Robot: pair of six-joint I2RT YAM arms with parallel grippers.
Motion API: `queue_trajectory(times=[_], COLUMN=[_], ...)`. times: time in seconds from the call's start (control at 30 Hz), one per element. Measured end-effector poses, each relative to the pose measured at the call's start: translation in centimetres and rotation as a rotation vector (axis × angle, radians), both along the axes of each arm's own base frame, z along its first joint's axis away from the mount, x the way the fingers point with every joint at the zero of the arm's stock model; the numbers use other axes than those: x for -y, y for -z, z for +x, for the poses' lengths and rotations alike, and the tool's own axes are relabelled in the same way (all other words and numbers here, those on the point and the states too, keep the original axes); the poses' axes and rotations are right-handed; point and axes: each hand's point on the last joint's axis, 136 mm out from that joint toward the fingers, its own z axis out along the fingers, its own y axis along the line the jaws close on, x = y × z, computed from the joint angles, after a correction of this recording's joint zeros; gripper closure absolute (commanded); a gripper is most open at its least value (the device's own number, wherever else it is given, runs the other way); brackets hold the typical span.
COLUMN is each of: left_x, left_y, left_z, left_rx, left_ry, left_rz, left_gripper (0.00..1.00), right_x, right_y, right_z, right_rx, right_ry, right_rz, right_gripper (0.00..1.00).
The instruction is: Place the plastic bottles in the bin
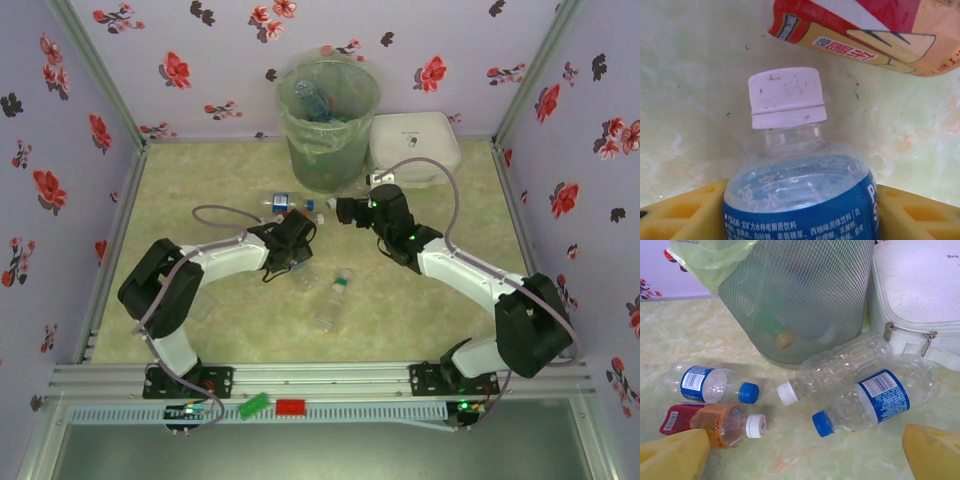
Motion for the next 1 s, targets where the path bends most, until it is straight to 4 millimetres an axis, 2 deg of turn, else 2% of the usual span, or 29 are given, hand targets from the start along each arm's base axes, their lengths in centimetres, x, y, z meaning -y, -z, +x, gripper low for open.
queue_trajectory(times=[0.2, 0.3, 0.37, 0.53, 0.63, 0.73, 0.87, 1.0], left_x=[-2.8, -4.3, -5.0, -6.6, -7.6, -8.2, -7.6, -5.7], left_y=[-0.5, -2.2, -4.3, -12.3, -16.3, -19.3, -24.0, -29.9], left_z=[-0.5, -0.6, -0.3, 1.8, 3.4, 5.0, 7.9, 11.1], left_rx=[0.035, 0.091, 0.16, 0.432, 0.576, 0.682, 0.785, 0.903], left_ry=[-0.046, -0.047, -0.04, -0.033, -0.03, 0.002, 0.071, 0.178], left_rz=[0.02, 0.045, 0.044, -0.017, -0.02, 0.011, 0.031, 0.02], left_gripper=[0.52, 0.52, 0.52, 0.53, 0.55, 0.56, 0.56, 0.56], right_x=[0.0, -0.1, -0.1, -0.4, -0.6, -0.7, -0.8, -0.6], right_y=[0.2, 0.3, 0.4, 0.5, 0.8, 1.1, 1.2, 1.9], right_z=[0.0, 0.1, 0.1, 0.5, 0.7, 0.7, 0.6, 0.4], right_rx=[-0.005, -0.007, -0.01, -0.007, -0.011, -0.022, -0.028, -0.042], right_ry=[0.002, 0.004, 0.007, 0.013, 0.015, 0.012, 0.014, 0.017], right_rz=[0.0, 0.004, 0.008, 0.029, 0.041, 0.047, 0.056, 0.052], right_gripper=[0.0, 0.0, 0.0, 0.0, 0.0, 0.0, 0.0, 0.0])
